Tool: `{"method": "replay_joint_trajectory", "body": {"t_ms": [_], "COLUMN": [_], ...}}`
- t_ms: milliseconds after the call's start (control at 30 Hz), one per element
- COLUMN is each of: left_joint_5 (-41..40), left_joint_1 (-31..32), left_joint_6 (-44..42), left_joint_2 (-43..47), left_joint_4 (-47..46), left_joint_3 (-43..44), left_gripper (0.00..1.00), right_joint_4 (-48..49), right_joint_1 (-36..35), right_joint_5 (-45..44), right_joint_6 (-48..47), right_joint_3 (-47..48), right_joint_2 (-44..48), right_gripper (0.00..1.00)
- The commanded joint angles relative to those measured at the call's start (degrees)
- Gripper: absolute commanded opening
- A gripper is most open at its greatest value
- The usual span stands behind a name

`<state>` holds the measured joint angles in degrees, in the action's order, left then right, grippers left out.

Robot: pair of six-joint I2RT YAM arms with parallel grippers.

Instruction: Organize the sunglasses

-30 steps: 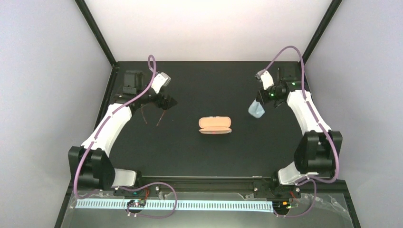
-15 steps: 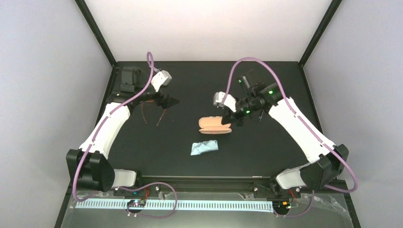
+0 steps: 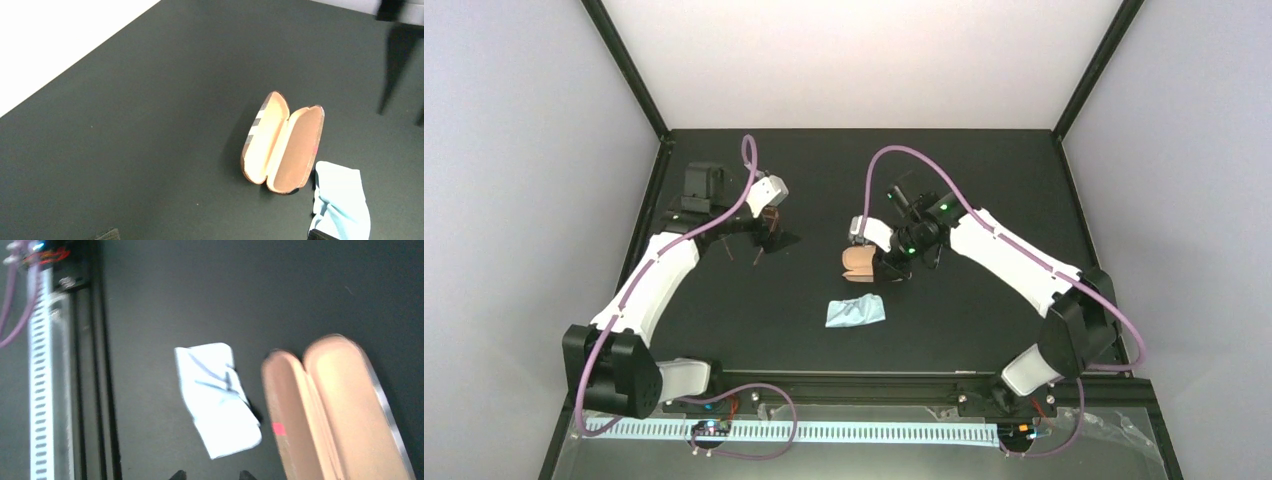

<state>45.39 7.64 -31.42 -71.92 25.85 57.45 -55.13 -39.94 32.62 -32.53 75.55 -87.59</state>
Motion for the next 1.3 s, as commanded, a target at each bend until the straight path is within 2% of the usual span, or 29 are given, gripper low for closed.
{"method": "replay_joint_trajectory", "body": {"t_ms": [0, 100, 267, 433, 600, 767, 967, 1167, 1267], "left_joint_5": [-1.06, -0.84, -0.13, 0.35, 1.06, 1.4, 1.51, 1.72, 1.73], "left_joint_1": [1.28, 1.84, 2.38, 2.38, 2.44, 2.49, 2.47, 2.47, 2.47], "left_joint_6": [-2.51, -1.61, -0.99, -0.67, -0.4, -0.13, 0.14, 0.49, 0.51], "left_joint_2": [0.44, 0.29, 0.74, 1.84, 2.35, 2.56, 3.0, 3.15, 3.37], "left_joint_4": [-2.45, -3.75, -4.46, -5.53, -5.63, -5.68, -5.7, -5.56, -5.52], "left_joint_3": [-1.2, -2.15, -3.31, -4.54, -4.72, -4.71, -4.63, -4.63, -4.54], "left_gripper": [0.99, 0.99, 0.99, 0.99, 0.99, 0.99, 0.99, 0.99, 0.99], "right_joint_4": [8.44, 9.58, 9.17, 5.2, 4.09, 1.12, 0.24, 0.19, 0.62], "right_joint_1": [7.24, 11.72, 14.97, 15.72, 15.84, 15.86, 15.84, 15.86, 15.87], "right_joint_5": [-7.51, -8.37, -9.97, -9.58, -9.4, -6.72, -6.26, -5.94, -6.61], "right_joint_6": [9.49, 8.97, 3.84, -0.05, -2.84, -7.76, -11.38, -13.36, -13.92], "right_joint_3": [-1.63, -0.62, 1.59, 5.99, 8.9, 10.66, 9.89, 9.94, 9.61], "right_joint_2": [-3.02, -5.86, -12.34, -20.4, -24.73, -26.54, -27.21, -26.72, -25.85], "right_gripper": [0.35, 0.53, 0.7, 0.72, 0.72, 0.64, 0.38, 0.19, 0.14]}}
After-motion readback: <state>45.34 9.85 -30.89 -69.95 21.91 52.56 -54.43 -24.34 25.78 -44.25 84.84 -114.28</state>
